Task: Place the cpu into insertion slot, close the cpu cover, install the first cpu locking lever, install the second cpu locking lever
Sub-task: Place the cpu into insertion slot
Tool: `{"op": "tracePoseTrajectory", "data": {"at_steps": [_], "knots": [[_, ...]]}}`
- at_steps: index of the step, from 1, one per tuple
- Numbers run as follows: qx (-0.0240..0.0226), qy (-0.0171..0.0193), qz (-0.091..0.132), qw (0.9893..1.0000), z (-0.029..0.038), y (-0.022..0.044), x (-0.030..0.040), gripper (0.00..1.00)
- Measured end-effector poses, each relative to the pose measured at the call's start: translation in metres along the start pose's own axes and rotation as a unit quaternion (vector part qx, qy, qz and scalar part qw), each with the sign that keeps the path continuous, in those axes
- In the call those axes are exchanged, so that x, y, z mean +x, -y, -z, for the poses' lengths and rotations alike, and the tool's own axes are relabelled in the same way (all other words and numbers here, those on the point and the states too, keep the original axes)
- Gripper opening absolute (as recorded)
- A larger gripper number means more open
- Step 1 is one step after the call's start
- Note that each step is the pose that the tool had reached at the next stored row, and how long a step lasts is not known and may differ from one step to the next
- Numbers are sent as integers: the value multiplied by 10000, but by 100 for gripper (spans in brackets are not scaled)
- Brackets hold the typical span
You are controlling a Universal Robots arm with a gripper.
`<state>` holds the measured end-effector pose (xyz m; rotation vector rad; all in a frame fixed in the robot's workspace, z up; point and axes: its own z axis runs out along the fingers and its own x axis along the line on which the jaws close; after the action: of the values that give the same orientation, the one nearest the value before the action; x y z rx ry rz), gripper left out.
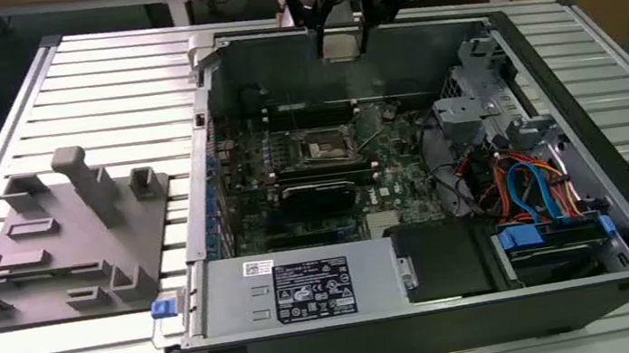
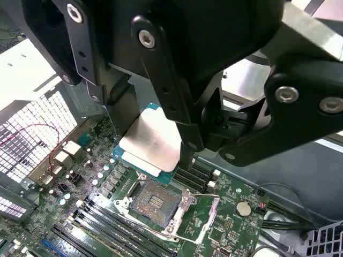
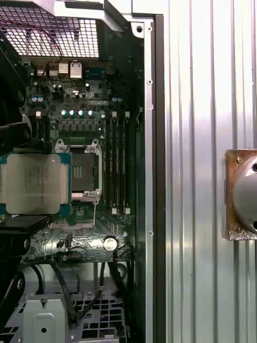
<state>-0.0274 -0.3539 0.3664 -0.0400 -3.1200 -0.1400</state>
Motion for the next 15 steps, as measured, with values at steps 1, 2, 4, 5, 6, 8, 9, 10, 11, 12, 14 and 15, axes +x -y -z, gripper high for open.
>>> {"op": "tracePoseTrajectory", "data": {"at_steps": [1,2,4,5,6,8,9,10,11,12,14,15], "knots": [[0,0,0,10000,0,0,0,54],[0,0,0,10000,0,0,0,54],[0,0,0,10000,0,0,0,54],[0,0,0,10000,0,0,0,54],[0,0,0,10000,0,0,0,54],[0,0,0,10000,0,0,0,54],[0,0,0,10000,0,0,0,54],[0,0,0,10000,0,0,0,54],[0,0,-1,10000,0,0,0,54],[0,0,-4,10000,0,0,0,54],[0,2,-23,10000,-1,0,-1,54],[0,5,-56,10000,-2,0,-1,54]]}}
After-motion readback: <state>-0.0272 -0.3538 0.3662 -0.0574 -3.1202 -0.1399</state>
